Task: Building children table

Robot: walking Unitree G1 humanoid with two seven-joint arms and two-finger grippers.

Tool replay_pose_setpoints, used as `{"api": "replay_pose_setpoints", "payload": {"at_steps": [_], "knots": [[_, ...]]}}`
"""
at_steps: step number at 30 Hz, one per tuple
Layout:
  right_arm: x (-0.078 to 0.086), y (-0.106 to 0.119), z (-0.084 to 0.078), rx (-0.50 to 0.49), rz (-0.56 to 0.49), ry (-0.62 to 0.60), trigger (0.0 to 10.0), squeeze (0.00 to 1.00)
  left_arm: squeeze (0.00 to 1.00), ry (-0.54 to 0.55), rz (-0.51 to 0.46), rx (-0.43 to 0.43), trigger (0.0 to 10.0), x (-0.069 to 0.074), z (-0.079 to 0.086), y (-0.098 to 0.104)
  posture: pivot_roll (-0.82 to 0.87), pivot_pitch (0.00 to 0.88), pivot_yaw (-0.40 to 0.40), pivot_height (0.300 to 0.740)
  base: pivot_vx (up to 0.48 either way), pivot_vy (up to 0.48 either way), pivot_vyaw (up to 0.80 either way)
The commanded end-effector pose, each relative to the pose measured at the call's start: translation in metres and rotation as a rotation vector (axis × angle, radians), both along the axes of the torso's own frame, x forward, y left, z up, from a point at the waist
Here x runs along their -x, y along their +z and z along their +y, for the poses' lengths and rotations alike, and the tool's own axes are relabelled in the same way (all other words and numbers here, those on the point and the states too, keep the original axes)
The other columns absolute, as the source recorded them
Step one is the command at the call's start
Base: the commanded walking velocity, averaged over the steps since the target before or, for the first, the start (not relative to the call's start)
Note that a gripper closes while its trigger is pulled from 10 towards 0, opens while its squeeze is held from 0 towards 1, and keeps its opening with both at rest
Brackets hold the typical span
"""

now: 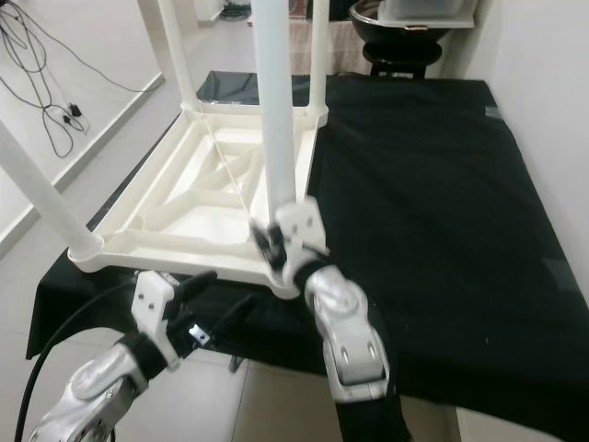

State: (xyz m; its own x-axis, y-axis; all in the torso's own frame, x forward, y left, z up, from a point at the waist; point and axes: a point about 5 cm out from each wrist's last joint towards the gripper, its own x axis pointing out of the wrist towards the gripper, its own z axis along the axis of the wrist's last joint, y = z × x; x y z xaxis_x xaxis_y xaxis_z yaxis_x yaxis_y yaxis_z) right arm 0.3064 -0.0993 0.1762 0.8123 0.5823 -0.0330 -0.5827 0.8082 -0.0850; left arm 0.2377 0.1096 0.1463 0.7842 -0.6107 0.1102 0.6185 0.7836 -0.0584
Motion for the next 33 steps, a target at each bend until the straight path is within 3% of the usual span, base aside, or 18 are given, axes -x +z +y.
{"api": "replay_pose_setpoints", "payload": {"at_steps": [1, 4, 5, 8, 9, 16, 17, 19, 20, 28, 33], "knots": [[-0.003, 0.021, 0.004, -0.021, -0.065, 0.196, 10.0, 0.98, 0.0, -0.001, 0.023, 0.005, 10.0, 0.0, 0.0, -0.004, 0.0, 0.155, 0.045, 0.74, 0.0, 0.0, 0.0], [-0.005, 0.026, 0.002, -0.006, -0.083, 0.256, 10.0, 0.98, 0.0, -0.001, 0.022, 0.006, 10.0, 0.001, 0.0, -0.004, 0.0, 0.155, 0.043, 0.74, 0.0, 0.0, 0.0], [-0.013, 0.036, -0.006, 0.059, -0.116, 0.371, 10.0, 0.0, 0.0, 0.001, 0.022, 0.008, 10.0, 0.001, -0.001, -0.004, 0.01, 0.153, 0.04, 0.74, 0.0, 0.0, 0.0], [-0.017, 0.042, -0.011, 0.102, -0.126, 0.443, 10.0, 0.0, 0.0, 0.002, 0.022, 0.009, 10.0, 0.001, -0.001, -0.004, 0.01, 0.153, 0.04, 0.74, 0.0, 0.0, 0.0], [-0.018, 0.044, -0.013, 0.104, -0.108, 0.539, 10.0, 0.0, 0.0, 0.002, 0.022, 0.009, 10.0, 0.001, -0.001, -0.004, 0.01, 0.152, 0.035, 0.74, 0.0, 0.0, 0.0], [-0.025, 0.046, -0.015, 0.088, -0.075, 0.601, 10.0, 0.0, 0.0, 0.003, 0.023, 0.007, 10.0, 0.001, -0.001, -0.005, 0.02, 0.147, 0.034, 0.74, 0.0, 0.0, 0.0], [-0.03, 0.047, -0.017, 0.079, -0.05, 0.637, 5.3, 0.0, 0.0, 0.002, 0.024, 0.006, 10.0, 0.001, -0.002, -0.005, 0.02, 0.144, 0.034, 0.74, 0.0, 0.0, 0.0], [-0.033, 0.047, -0.018, 0.072, -0.033, 0.67, 5.3, 0.0, 0.0, 0.002, 0.025, 0.005, 10.0, 0.001, -0.002, -0.005, 0.02, 0.144, 0.034, 0.74, 0.0, 0.0, 0.0], [-0.036, 0.049, -0.02, 0.055, -0.019, 0.694, 0.0, 0.0, 0.0, 0.002, 0.025, 0.004, 10.0, 0.001, -0.002, -0.006, 0.03, 0.142, 0.033, 0.74, 0.0, 0.0, 0.0], [-0.041, 0.051, -0.029, 0.047, -0.006, 0.736, 0.0, 0.0, 0.0, 0.0, 0.029, 0.004, 10.0, 0.001, -0.002, -0.007, 0.02, 0.135, 0.035, 0.74, 0.0, 0.0, 0.0], [-0.042, 0.046, -0.039, 0.054, -0.014, 0.654, 0.0, 0.0, 0.0, -0.005, 0.033, 0.005, 10.0, 0.002, -0.003, -0.008, 0.02, 0.134, 0.037, 0.74, 0.0, 0.0, 0.0]]}}
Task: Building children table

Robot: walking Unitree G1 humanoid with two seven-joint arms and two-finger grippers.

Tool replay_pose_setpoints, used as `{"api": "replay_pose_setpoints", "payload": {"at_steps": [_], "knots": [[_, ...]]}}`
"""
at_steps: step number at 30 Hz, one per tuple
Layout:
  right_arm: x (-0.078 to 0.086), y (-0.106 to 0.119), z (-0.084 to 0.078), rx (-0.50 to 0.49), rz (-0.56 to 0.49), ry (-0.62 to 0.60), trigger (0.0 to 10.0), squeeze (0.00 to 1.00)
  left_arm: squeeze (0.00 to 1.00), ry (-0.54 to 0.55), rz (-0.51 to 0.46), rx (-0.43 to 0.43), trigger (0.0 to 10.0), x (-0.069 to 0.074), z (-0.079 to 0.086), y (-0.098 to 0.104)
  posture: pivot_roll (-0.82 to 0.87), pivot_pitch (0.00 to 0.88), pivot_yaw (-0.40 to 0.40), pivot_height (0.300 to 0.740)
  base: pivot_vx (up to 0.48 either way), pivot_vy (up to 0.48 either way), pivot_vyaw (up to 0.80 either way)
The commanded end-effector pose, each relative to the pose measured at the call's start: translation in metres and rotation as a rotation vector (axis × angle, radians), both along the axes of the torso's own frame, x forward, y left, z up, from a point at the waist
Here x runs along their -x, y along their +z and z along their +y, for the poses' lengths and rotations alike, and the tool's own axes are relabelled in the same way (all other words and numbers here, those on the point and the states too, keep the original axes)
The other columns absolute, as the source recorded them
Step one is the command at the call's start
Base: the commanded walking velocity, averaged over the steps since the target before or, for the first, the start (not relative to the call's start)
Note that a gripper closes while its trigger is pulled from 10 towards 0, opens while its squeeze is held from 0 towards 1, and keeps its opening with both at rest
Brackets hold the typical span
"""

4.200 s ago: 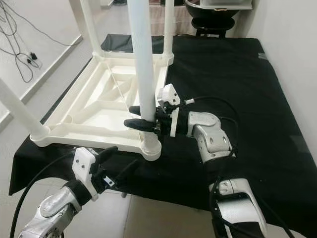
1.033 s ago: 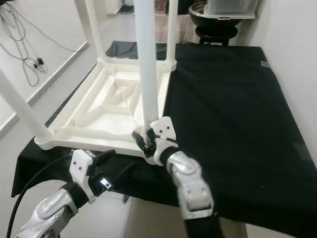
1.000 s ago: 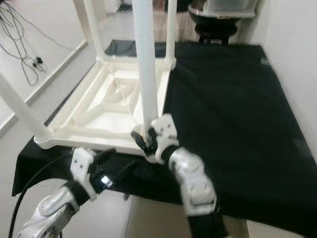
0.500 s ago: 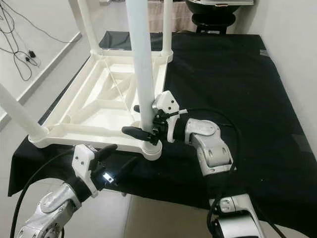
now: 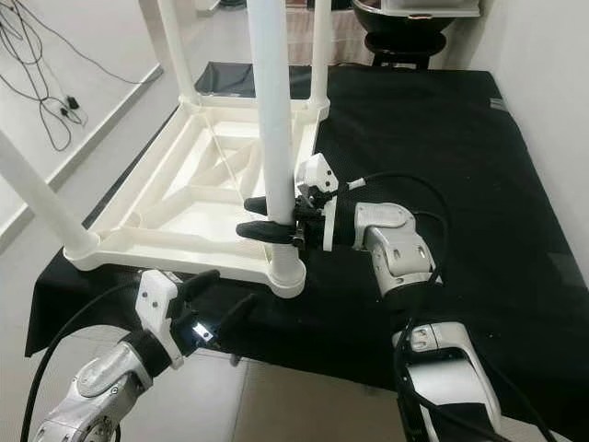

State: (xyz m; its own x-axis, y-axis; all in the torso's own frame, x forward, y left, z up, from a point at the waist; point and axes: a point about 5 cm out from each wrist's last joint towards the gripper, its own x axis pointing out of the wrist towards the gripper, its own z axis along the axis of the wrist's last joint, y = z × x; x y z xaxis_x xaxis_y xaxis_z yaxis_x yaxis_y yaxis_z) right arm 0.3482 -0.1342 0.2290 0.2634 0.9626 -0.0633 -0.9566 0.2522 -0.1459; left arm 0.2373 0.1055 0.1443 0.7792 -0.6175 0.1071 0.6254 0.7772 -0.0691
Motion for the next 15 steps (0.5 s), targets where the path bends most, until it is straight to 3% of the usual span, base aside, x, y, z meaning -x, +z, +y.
{"api": "replay_pose_setpoints", "payload": {"at_steps": [1, 4, 5, 6, 7, 9, 10, 11, 12, 15], "knots": [[0.0, -0.007, -0.004, -0.001, 0.02, -0.031, 0.0, 0.0, 0.0, 0.004, 0.024, -0.002, 10.0, 0.002, 0.001, -0.006, 0.02, 0.134, 0.037, 0.74, 0.0, 0.0, 0.0], [-0.001, -0.01, -0.012, 0.012, -0.013, -0.141, 0.0, 0.0, 0.0, 0.004, 0.024, -0.001, 10.0, 0.002, 0.001, -0.006, 0.01, 0.138, 0.034, 0.74, 0.0, 0.0, 0.0], [-0.001, -0.015, -0.016, -0.031, -0.002, -0.286, 0.0, 0.0, 0.0, 0.004, 0.025, 0.0, 10.0, 0.002, 0.002, -0.006, 0.01, 0.138, 0.025, 0.74, 0.0, 0.0, 0.0], [-0.003, -0.023, -0.019, -0.138, 0.039, -0.588, 0.0, 0.0, 0.0, 0.004, 0.025, -0.003, 10.0, 0.003, 0.003, -0.006, 0.02, 0.136, 0.022, 0.74, 0.0, 0.0, 0.0], [-0.002, -0.031, -0.024, -0.204, 0.09, -0.808, 0.0, 0.0, 0.0, 0.003, 0.026, -0.005, 10.0, 0.003, 0.005, -0.007, 0.02, 0.134, 0.024, 0.74, 0.0, 0.0, 0.0], [-0.002, -0.031, -0.024, -0.204, 0.09, -0.808, 0.0, 0.0, 0.0, 0.003, 0.026, -0.005, 10.0, 0.003, 0.005, -0.007, 0.02, 0.134, 0.024, 0.74, 0.0, 0.0, 0.0], [0.017, -0.056, -0.012, -0.113, 0.112, -0.931, 0.0, 0.0, 0.0, 0.004, 0.025, -0.01, 10.0, 0.002, 0.006, -0.006, 0.02, 0.142, 0.034, 0.74, 0.0, 0.0, 0.0], [0.017, -0.056, -0.012, -0.113, 0.112, -0.931, 0.0, 0.0, 0.0, 0.004, 0.025, -0.01, 10.0, 0.002, 0.006, -0.006, 0.02, 0.142, 0.034, 0.74, 0.0, 0.0, 0.0], [0.044, -0.083, 0.018, -0.027, 0.15, -0.926, 0.0, 0.0, 0.0, 0.003, 0.019, -0.031, 10.0, 0.002, 0.007, -0.006, 0.02, 0.133, 0.044, 0.74, 0.0, 0.0, 0.0], [0.043, -0.081, 0.021, -0.028, 0.132, -0.92, 0.0, 0.0, 0.0, 0.009, 0.019, -0.029, 10.0, 0.001, 0.008, -0.006, 0.01, 0.129, 0.05, 0.74, 0.0, 0.0, 0.0]]}}
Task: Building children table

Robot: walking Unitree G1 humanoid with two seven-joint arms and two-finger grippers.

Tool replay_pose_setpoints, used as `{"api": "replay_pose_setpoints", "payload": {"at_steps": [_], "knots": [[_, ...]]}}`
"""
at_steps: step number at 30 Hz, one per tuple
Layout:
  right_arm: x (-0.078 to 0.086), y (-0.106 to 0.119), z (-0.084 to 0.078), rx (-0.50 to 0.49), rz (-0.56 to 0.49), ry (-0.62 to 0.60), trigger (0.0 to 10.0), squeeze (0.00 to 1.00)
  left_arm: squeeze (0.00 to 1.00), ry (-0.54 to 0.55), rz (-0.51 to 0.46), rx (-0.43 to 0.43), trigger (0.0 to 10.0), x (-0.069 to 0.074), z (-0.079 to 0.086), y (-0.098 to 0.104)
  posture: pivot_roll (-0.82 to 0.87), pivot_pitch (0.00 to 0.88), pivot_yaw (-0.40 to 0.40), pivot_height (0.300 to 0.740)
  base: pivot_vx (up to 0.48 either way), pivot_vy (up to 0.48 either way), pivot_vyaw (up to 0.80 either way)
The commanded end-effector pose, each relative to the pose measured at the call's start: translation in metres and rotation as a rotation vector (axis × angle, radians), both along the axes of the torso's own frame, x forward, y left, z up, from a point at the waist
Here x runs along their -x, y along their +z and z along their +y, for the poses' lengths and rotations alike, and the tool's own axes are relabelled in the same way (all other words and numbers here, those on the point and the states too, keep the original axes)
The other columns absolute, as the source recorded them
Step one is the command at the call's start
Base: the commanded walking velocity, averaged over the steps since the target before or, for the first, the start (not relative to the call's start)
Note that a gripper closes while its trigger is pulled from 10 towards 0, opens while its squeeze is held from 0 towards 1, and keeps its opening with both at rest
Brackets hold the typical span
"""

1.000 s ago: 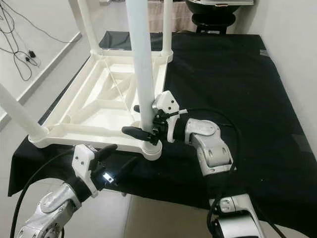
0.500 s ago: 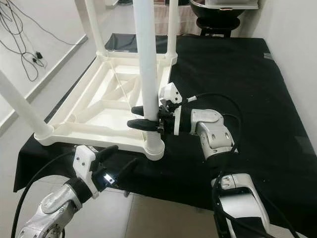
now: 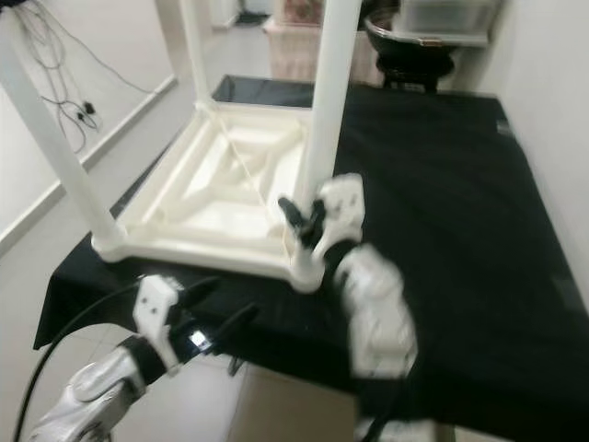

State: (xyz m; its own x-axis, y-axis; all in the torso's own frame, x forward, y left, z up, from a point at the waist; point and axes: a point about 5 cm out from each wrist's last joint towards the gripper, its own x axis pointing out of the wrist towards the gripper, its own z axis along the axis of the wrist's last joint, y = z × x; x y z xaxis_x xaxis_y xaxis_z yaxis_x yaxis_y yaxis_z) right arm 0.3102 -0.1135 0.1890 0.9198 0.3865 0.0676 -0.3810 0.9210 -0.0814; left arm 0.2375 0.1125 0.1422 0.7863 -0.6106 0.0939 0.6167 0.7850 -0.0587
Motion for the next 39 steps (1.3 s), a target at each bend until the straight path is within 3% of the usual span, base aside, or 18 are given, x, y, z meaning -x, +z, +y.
{"api": "replay_pose_setpoints", "payload": {"at_steps": [1, 8, 9, 10, 11, 12, 13, 15, 20, 21, 25, 31, 32, 34, 35, 36, 37, 39], "knots": [[0.001, -0.037, -0.002, 0.023, 0.181, -0.007, 0.0, 0.0, 0.0, 0.003, 0.016, -0.009, 10.0, 0.001, 0.001, -0.004, 0.01, 0.129, 0.05, 0.74, 0.0, 0.0, 0.0], [-0.014, -0.03, 0.001, 0.064, 0.143, 0.035, 0.0, 0.0, 0.0, 0.013, 0.012, -0.004, 10.0, -0.002, 0.002, -0.004, 0.02, 0.125, 0.043, 0.74, 0.0, 0.0, 0.0], [-0.015, -0.027, 0.006, 0.066, 0.137, 0.027, 8.7, 0.0, 0.0, 0.018, 0.011, -0.005, 10.0, -0.002, 0.002, -0.004, 0.03, 0.125, 0.05, 0.74, 0.0, 0.0, 0.0], [-0.017, -0.022, 0.011, 0.052, 0.125, 0.066, 10.0, 0.0, 0.0, 0.021, 0.01, -0.005, 10.0, -0.002, 0.003, -0.004, 0.04, 0.125, 0.054, 0.74, 0.0, 0.0, 0.0], [-0.019, -0.018, 0.014, 0.038, 0.112, 0.091, 10.0, 0.36, 0.0, 0.022, 0.01, -0.006, 10.0, -0.002, 0.003, -0.004, 0.04, 0.124, 0.055, 0.74, 0.0, 0.0, 0.0], [-0.019, -0.015, 0.016, 0.027, 0.104, 0.106, 10.0, 0.36, 0.0, 0.022, 0.011, -0.007, 10.0, -0.002, 0.003, -0.004, 0.04, 0.124, 0.055, 0.74, 0.0, 0.0, 0.0], [-0.019, -0.01, 0.018, 0.012, 0.095, 0.145, 10.0, 1.0, 0.0, 0.021, 0.011, -0.008, 10.0, -0.002, 0.003, -0.004, 0.04, 0.12, 0.056, 0.74, 0.0, 0.0, 0.0], [-0.018, -0.007, 0.02, 0.004, 0.09, 0.167, 10.0, 1.0, 0.0, 0.021, 0.011, -0.009, 10.0, -0.003, 0.003, -0.004, 0.04, 0.12, 0.056, 0.74, 0.0, 0.0, 0.0], [-0.025, 0.014, 0.017, 0.037, 0.009, 0.431, 10.0, 1.0, 0.0, 0.013, 0.012, -0.009, 10.0, -0.003, 0.002, -0.003, 0.04, 0.123, 0.054, 0.74, 0.0, 0.0, 0.0], [-0.029, 0.017, 0.011, 0.105, -0.001, 0.505, 10.0, 0.0, 0.0, 0.013, 0.012, -0.008, 10.0, -0.002, 0.002, -0.003, 0.05, 0.124, 0.051, 0.74, 0.0, 0.0, 0.0], [-0.042, 0.027, -0.005, 0.207, 0.021, 0.66, 10.0, 0.0, 0.0, 0.014, 0.013, -0.002, 10.0, 0.0, -0.001, -0.003, 0.06, 0.135, 0.04, 0.74, 0.0, 0.0, 0.0], [-0.046, 0.035, -0.005, 0.197, 0.05, 0.811, 10.0, 0.0, 0.0, 0.018, 0.015, 0.009, 10.0, 0.003, -0.003, -0.002, 0.07, 0.151, 0.03, 0.74, 0.0, 0.0, 0.0], [-0.048, 0.037, -0.004, 0.185, 0.064, 0.843, 6.9, 0.0, 0.0, 0.018, 0.015, 0.012, 10.0, 0.005, -0.004, -0.001, 0.08, 0.157, 0.026, 0.74, 0.0, 0.0, 0.0], [-0.05, 0.038, -0.005, 0.176, 0.073, 0.861, 6.9, 0.0, 0.0, 0.018, 0.015, 0.013, 10.0, 0.005, -0.004, -0.001, 0.08, 0.157, 0.026, 0.74, 0.0, 0.0, 0.0], [-0.05, 0.039, -0.005, 0.171, 0.077, 0.87, 3.5, 0.0, 0.0, 0.018, 0.015, 0.013, 10.0, 0.006, -0.004, -0.001, 0.08, 0.159, 0.025, 0.74, 0.0, 0.0, 0.0], [-0.05, 0.039, -0.005, 0.171, 0.077, 0.87, 3.5, 0.0, 0.0, 0.018, 0.015, 0.013, 10.0, 0.006, -0.004, -0.001, 0.08, 0.159, 0.025, 0.74, 0.0, 0.0, 0.0], [-0.052, 0.04, -0.006, 0.157, 0.08, 0.887, 0.0, 0.0, 0.0, 0.017, 0.015, 0.014, 10.0, 0.007, -0.005, -0.001, 0.08, 0.165, 0.024, 0.74, 0.0, 0.0, 0.0], [-0.055, 0.043, -0.009, 0.127, 0.091, 0.922, 0.0, 0.0, 0.0, 0.007, 0.014, 0.014, 10.0, 0.009, -0.005, 0.0, 0.08, 0.171, 0.022, 0.74, 0.0, 0.0, 0.0]]}}
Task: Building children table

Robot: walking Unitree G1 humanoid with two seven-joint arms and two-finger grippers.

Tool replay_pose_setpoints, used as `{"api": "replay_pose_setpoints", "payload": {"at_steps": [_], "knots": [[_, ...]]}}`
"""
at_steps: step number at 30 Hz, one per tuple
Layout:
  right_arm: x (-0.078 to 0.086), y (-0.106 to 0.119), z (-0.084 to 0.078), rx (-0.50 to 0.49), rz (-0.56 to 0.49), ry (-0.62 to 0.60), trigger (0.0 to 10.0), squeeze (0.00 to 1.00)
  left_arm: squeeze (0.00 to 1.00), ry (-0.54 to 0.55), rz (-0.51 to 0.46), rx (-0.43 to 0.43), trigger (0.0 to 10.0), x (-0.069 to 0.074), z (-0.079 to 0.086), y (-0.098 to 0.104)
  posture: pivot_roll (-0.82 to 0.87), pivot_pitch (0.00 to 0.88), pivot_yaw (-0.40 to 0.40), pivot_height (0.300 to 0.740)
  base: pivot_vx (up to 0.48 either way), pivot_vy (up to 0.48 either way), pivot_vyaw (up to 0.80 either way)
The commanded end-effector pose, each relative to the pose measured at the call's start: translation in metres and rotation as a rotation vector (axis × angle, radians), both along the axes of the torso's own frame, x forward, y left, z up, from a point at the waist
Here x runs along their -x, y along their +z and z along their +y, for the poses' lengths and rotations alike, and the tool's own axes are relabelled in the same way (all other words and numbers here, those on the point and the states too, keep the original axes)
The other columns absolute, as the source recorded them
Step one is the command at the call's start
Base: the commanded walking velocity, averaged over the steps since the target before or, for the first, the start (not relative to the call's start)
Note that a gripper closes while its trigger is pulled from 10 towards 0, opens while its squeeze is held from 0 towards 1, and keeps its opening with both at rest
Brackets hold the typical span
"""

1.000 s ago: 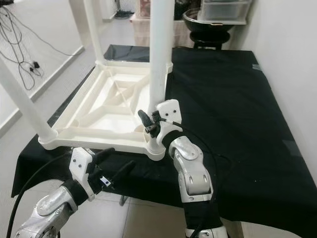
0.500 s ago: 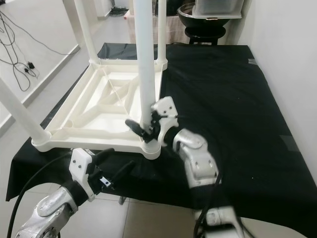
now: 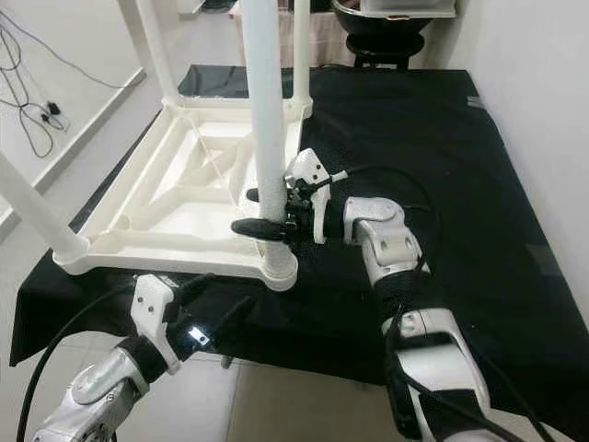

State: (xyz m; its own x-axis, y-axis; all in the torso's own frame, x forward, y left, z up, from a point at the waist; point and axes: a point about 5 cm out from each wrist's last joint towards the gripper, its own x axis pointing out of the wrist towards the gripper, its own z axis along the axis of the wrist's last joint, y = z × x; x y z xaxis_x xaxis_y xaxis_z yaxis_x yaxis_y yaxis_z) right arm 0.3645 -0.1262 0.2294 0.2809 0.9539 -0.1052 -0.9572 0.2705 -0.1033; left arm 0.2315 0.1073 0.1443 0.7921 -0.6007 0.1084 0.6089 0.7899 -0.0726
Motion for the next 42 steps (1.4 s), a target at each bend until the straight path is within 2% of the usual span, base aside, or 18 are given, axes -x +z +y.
{"api": "replay_pose_setpoints", "payload": {"at_steps": [1, 11, 13, 16, 17, 18, 19, 20, 22, 24, 28, 29, 32, 33, 36, 38, 39, 42], "knots": [[-0.001, 0.003, 0.003, -0.029, 0.009, 0.042, 0.0, 0.0, 0.0, -0.007, 0.016, -0.008, 10.0, 0.004, 0.0, -0.002, 0.08, 0.173, 0.022, 0.74, 0.0, 0.0, 0.0], [-0.006, -0.002, -0.011, -0.035, -0.003, -0.033, 0.0, 0.0, 0.0, -0.007, 0.011, -0.036, 10.0, 0.009, 0.0, -0.002, 0.07, 0.177, 0.027, 0.74, 0.0, 0.0, 0.0], [-0.006, -0.014, -0.027, -0.023, -0.017, -0.237, 0.0, 0.0, 0.0, -0.002, 0.009, -0.041, 10.0, 0.009, 0.002, -0.002, 0.06, 0.18, 0.024, 0.74, 0.0, 0.0, 0.0], [-0.004, -0.019, -0.032, -0.019, -0.019, -0.31, 0.0, 0.0, 0.0, 0.001, 0.009, -0.042, 10.0, 0.009, 0.003, -0.002, 0.06, 0.18, 0.024, 0.74, 0.0, 0.0, 0.0], [0.028, -0.063, -0.03, 0.037, 0.021, -0.839, 0.0, 0.0, 0.0, 0.014, 0.007, -0.042, 10.0, 0.008, 0.007, -0.001, 0.04, 0.18, 0.031, 0.74, 0.0, 0.0, 0.0], [0.028, -0.063, -0.03, 0.037, 0.021, -0.839, 0.0, 0.0, 0.0, 0.014, 0.007, -0.042, 10.0, 0.008, 0.007, -0.001, 0.04, 0.18, 0.031, 0.74, 0.0, 0.0, 0.0], [0.052, -0.076, -0.034, 0.054, 0.059, -1.036, 0.0, 0.0, 0.0, 0.018, 0.007, -0.042, 10.0, 0.007, 0.009, -0.001, 0.04, 0.18, 0.031, 0.74, 0.0, 0.0, 0.0], [0.071, -0.085, -0.024, 0.067, 0.086, -1.094, 0.0, 0.0, 0.0, 0.013, 0.009, -0.047, 10.0, 0.006, 0.01, -0.002, 0.04, 0.163, 0.049, 0.74, 0.0, 0.0, 0.0], [0.079, -0.089, -0.013, 0.065, 0.1, -1.066, 0.0, 0.0, 0.0, 0.009, 0.01, -0.05, 10.0, 0.005, 0.011, -0.003, 0.04, 0.163, 0.049, 0.74, 0.0, 0.0, 0.0], [0.065, -0.082, 0.007, 0.057, 0.052, -0.947, 0.0, 0.0, 0.0, -0.019, 0.016, -0.057, 10.0, 0.003, 0.008, -0.005, 0.05, 0.141, 0.047, 0.74, 0.0, 0.0, 0.0], [0.054, -0.076, 0.021, 0.04, 0.039, -0.871, 0.0, 0.0, 0.0, -0.029, 0.018, -0.06, 10.0, 0.002, 0.007, -0.006, 0.05, 0.132, 0.05, 0.74, 0.0, 0.0, 0.0], [0.05, -0.075, 0.028, 0.034, 0.044, -0.849, 10.0, 0.0, 0.0, -0.014, 0.017, -0.056, 10.0, 0.002, 0.008, -0.006, 0.05, 0.129, 0.05, 0.74, 0.0, 0.0, 0.0], [0.046, -0.073, 0.035, 0.017, 0.05, -0.813, 10.0, 0.0, 0.0, 0.008, 0.016, -0.05, 10.0, 0.001, 0.009, -0.007, 0.06, 0.12, 0.053, 0.74, 0.0, 0.0, 0.0], [0.047, -0.065, 0.039, -0.026, 0.055, -0.791, 10.0, 1.0, 0.0, 0.01, 0.016, -0.051, 10.0, 0.0, 0.01, -0.007, 0.06, 0.115, 0.052, 0.74, 0.0, 0.0, 0.0], [0.051, -0.051, 0.044, -0.08, 0.058, -0.706, 10.0, 1.0, 0.0, 0.005, 0.019, -0.053, 10.0, 0.0, 0.009, -0.008, 0.06, 0.111, 0.052, 0.74, 0.0, 0.0, 0.0], [0.051, -0.04, 0.047, -0.114, 0.034, -0.56, 10.0, 1.0, 0.0, -0.001, 0.02, -0.052, 10.0, 0.0, 0.008, -0.009, 0.06, 0.106, 0.053, 0.74, 0.0, 0.0, 0.0], [0.051, -0.032, 0.046, -0.118, 0.003, -0.435, 10.0, 0.85, 0.0, -0.005, 0.02, -0.05, 10.0, 0.0, 0.007, -0.009, 0.06, 0.104, 0.047, 0.74, 0.0, 0.0, 0.0], [0.05, -0.024, 0.043, -0.114, -0.031, -0.305, 10.0, 0.85, 0.0, -0.01, 0.02, -0.049, 10.0, 0.0, 0.006, -0.009, 0.06, 0.103, 0.045, 0.74, 0.0, 0.0, 0.0]]}}
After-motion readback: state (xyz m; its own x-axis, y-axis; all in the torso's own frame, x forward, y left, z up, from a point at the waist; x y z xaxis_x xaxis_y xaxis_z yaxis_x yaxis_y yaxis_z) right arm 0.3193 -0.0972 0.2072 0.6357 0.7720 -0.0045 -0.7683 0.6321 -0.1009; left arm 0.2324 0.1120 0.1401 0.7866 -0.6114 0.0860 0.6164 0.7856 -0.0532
